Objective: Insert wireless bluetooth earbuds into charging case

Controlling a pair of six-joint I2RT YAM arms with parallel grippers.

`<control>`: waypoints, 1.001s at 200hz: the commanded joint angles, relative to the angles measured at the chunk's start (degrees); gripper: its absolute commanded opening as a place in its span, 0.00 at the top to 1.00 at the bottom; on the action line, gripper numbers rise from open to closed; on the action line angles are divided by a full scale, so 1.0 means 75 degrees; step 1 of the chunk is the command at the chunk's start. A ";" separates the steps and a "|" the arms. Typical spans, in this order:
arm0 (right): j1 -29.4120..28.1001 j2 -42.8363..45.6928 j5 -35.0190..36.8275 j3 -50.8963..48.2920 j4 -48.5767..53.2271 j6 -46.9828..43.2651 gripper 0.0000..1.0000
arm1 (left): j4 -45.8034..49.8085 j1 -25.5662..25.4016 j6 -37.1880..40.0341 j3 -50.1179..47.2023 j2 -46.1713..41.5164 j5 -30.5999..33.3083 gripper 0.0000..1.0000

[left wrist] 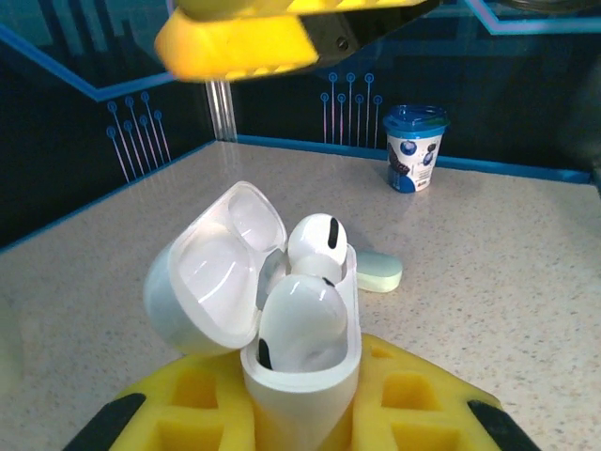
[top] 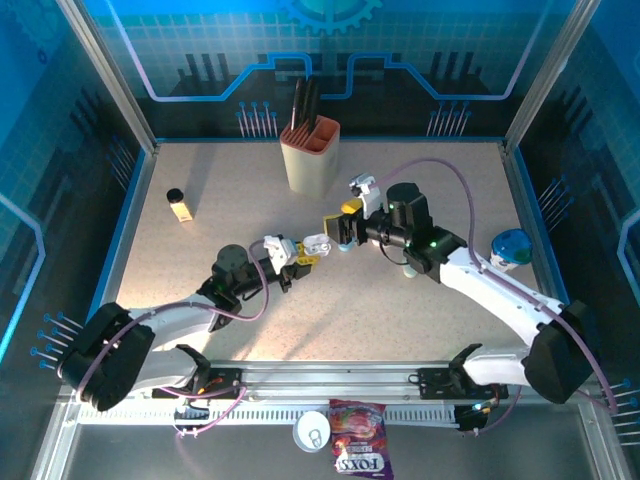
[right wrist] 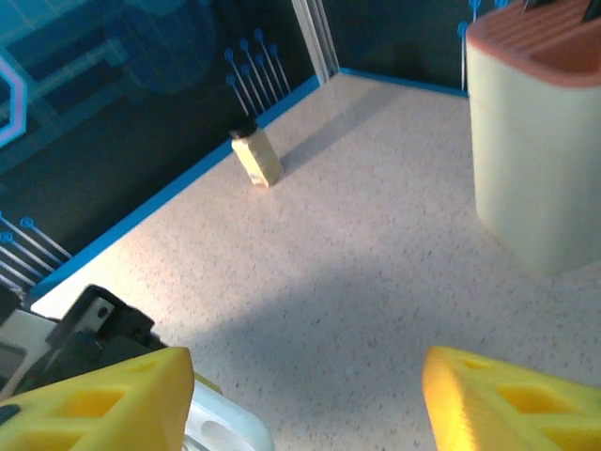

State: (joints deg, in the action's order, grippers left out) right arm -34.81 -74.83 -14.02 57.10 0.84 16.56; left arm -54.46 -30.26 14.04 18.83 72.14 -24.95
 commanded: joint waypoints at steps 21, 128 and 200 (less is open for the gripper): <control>0.0012 -0.0701 -0.0486 0.0864 0.1436 -0.0215 0.29 | -0.0348 -0.0001 0.1179 -0.0095 0.0091 -0.0289 0.99; -0.0092 -0.1578 -0.0554 0.1644 0.3195 -0.1130 0.27 | -0.0017 -0.0002 0.1313 -0.0059 -0.0093 -0.0165 0.98; -0.0164 -0.1061 -0.1296 0.1265 0.3303 -0.1570 0.27 | -0.0180 0.0042 0.0652 0.0027 0.0148 0.0113 0.98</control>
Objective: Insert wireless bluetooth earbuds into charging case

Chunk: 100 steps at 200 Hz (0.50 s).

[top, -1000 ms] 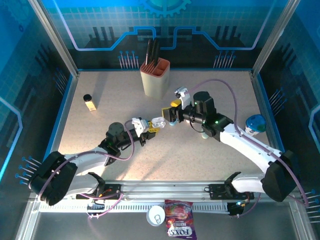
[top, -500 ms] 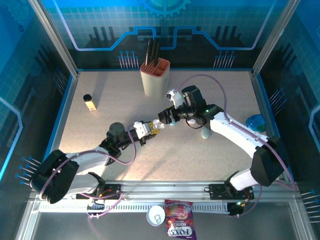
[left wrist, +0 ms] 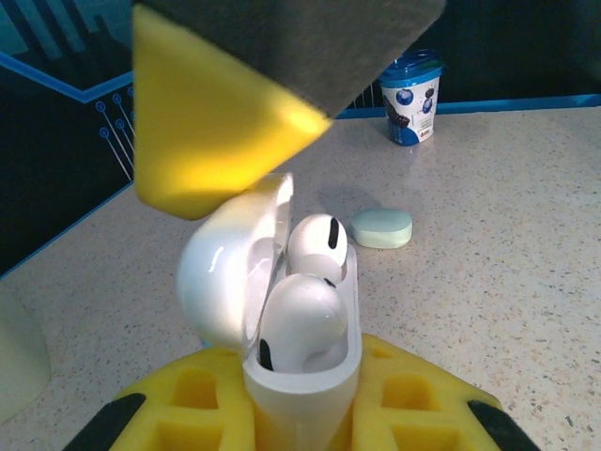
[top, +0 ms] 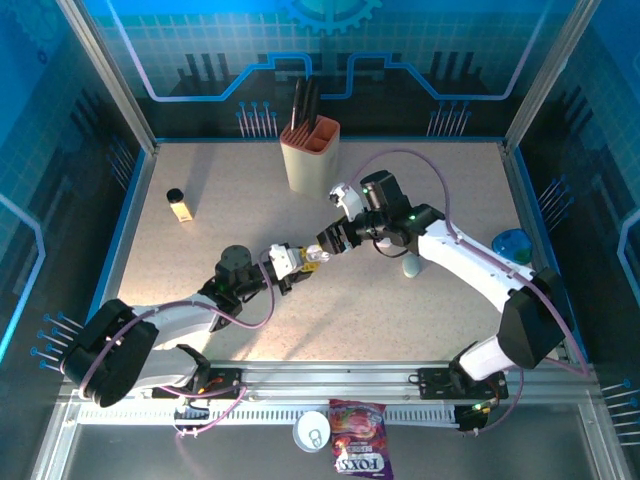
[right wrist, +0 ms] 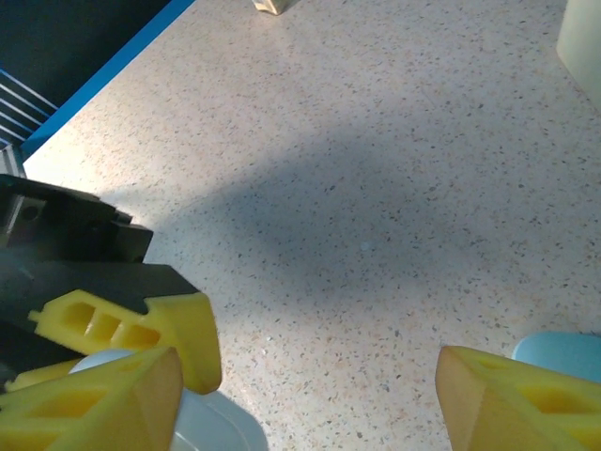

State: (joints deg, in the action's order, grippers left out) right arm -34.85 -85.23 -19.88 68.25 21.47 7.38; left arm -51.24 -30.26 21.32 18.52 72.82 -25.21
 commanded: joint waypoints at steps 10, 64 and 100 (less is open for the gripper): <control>-0.0155 0.0487 -0.0485 -0.0282 0.0539 -0.0406 0.27 | -0.0637 0.0050 -0.0422 0.0066 0.0082 0.0135 0.98; -0.0034 0.1720 -0.0240 -0.1015 -0.0314 -0.1089 0.27 | -0.0001 0.0104 -0.0371 0.0132 -0.0205 -0.0695 0.96; -0.0032 0.2251 -0.1711 -0.1386 0.0252 -0.4210 0.33 | 0.1138 0.0097 0.0098 0.0205 -0.0685 -0.1444 0.95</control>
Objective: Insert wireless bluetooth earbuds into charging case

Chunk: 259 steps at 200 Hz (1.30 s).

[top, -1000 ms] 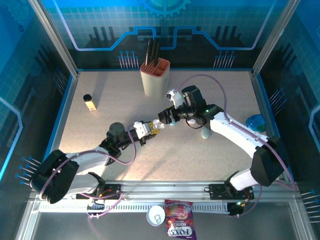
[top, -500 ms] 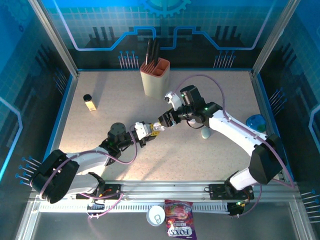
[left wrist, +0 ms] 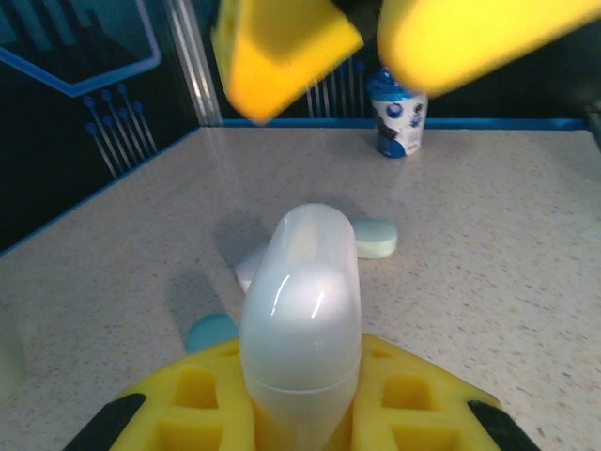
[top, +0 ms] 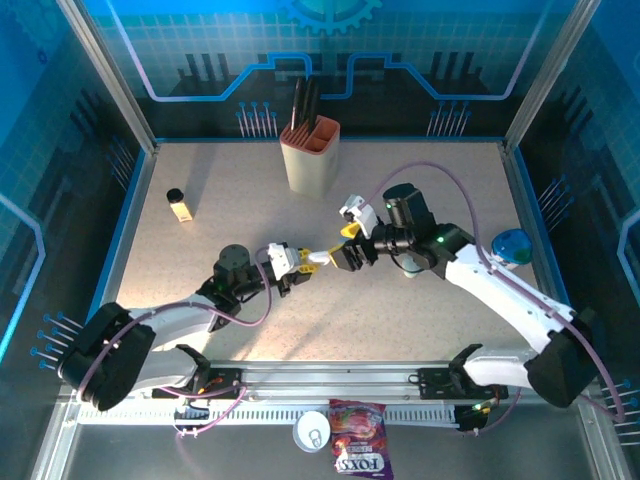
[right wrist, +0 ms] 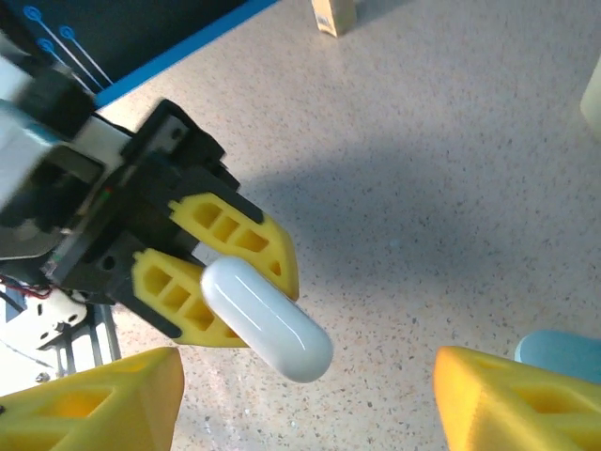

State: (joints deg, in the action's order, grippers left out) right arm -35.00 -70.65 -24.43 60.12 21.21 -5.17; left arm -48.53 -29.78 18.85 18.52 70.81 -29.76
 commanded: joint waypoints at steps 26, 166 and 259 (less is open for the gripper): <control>-0.0215 0.0267 -0.0728 -0.0294 0.0681 -0.3674 0.33 | 0.1350 0.0033 0.0570 0.0301 -0.0697 -0.1010 0.95; -0.0877 -0.1498 -0.0378 0.0458 0.1016 -0.4184 0.76 | 0.1608 0.0029 0.0557 0.0491 -0.0621 -0.1083 0.94; -0.0144 -0.0913 0.1266 -0.0595 -0.0884 -0.1793 0.90 | 0.1662 0.0031 0.0467 0.0353 -0.0541 -0.0629 0.19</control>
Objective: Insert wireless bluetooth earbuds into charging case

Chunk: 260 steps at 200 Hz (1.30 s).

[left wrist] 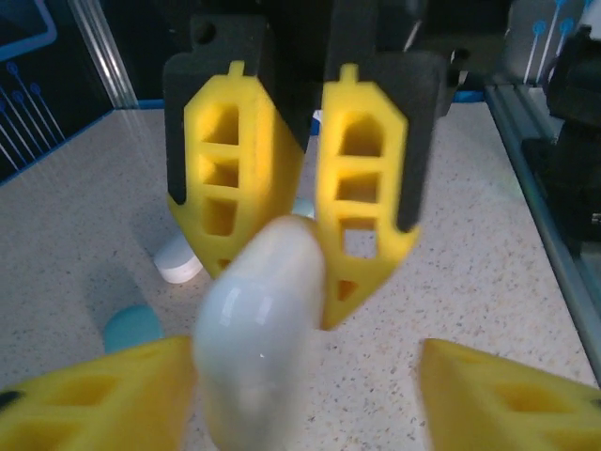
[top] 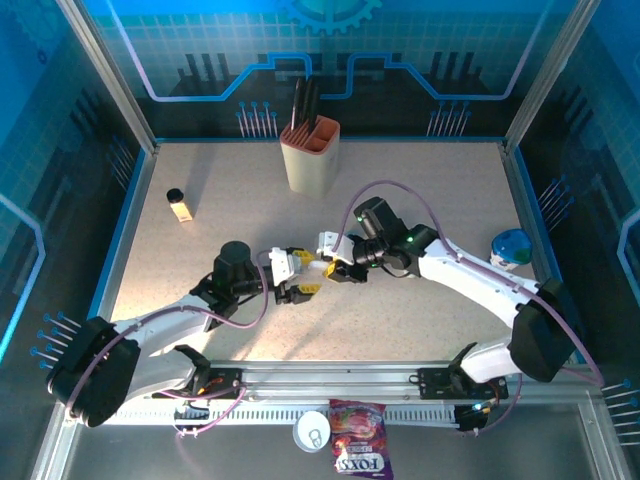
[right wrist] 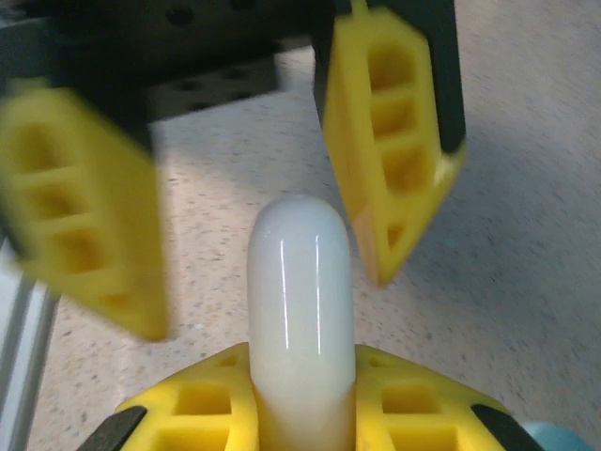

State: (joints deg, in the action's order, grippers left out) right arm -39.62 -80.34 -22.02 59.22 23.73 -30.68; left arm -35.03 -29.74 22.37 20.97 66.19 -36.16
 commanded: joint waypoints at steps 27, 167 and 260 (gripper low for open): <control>0.1350 0.0821 0.0527 -0.1390 -0.2566 0.4018 0.96 | -0.0301 0.0027 -0.0237 -0.0144 0.0143 0.0995 0.01; 0.1287 -0.1864 0.0045 -0.2060 -0.4004 0.9062 0.95 | -0.1373 0.0031 -0.0215 -0.0376 0.1028 0.1123 0.01; 0.1402 -0.1767 0.1234 -0.1874 -0.3424 0.8147 0.44 | -0.0287 0.0039 -0.0627 -0.0071 0.0619 0.1778 0.01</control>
State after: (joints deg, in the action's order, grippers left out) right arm -29.56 -97.10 -16.53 43.72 -5.08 34.41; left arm -39.86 -29.74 20.73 18.57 73.08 -26.55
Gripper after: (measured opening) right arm 0.459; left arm 0.992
